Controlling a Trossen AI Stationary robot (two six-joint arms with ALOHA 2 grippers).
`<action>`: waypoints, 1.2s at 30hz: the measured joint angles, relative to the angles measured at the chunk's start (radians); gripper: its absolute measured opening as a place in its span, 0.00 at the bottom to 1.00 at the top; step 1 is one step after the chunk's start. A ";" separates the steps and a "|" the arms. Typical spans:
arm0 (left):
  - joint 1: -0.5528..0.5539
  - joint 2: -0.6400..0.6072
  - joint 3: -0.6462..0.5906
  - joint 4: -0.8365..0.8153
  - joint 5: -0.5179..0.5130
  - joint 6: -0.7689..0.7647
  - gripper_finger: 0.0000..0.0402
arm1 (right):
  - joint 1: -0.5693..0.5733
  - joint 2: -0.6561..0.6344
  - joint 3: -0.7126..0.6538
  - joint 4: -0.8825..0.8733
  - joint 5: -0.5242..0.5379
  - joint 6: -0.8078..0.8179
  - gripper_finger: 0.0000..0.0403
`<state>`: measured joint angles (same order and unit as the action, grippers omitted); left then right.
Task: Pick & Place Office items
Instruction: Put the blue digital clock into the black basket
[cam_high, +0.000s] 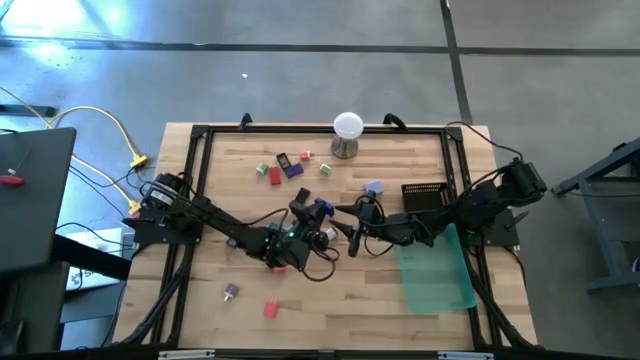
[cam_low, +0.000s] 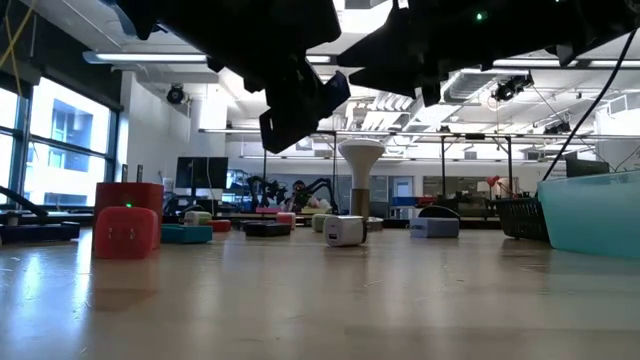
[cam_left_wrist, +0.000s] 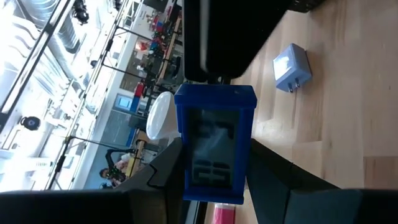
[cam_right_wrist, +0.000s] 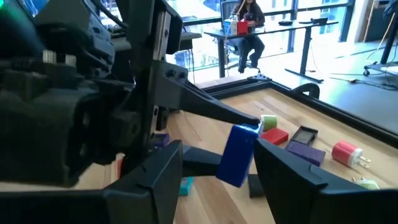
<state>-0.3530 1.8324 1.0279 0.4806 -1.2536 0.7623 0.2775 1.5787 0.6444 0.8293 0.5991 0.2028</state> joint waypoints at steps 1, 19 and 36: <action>0.004 0.000 0.000 0.000 0.001 0.000 0.32 | -0.001 0.000 0.002 -0.006 0.000 0.006 0.47; 0.025 0.000 -0.001 0.153 0.043 0.109 0.32 | -0.046 0.000 0.002 -0.017 -0.031 0.040 0.47; 0.025 0.000 0.000 0.175 0.074 0.131 0.32 | -0.051 0.000 0.002 -0.014 0.003 0.037 0.47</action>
<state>-0.3283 1.8320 1.0275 0.6551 -1.1801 0.8928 0.2261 1.5784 0.6460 0.8151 0.6020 0.2394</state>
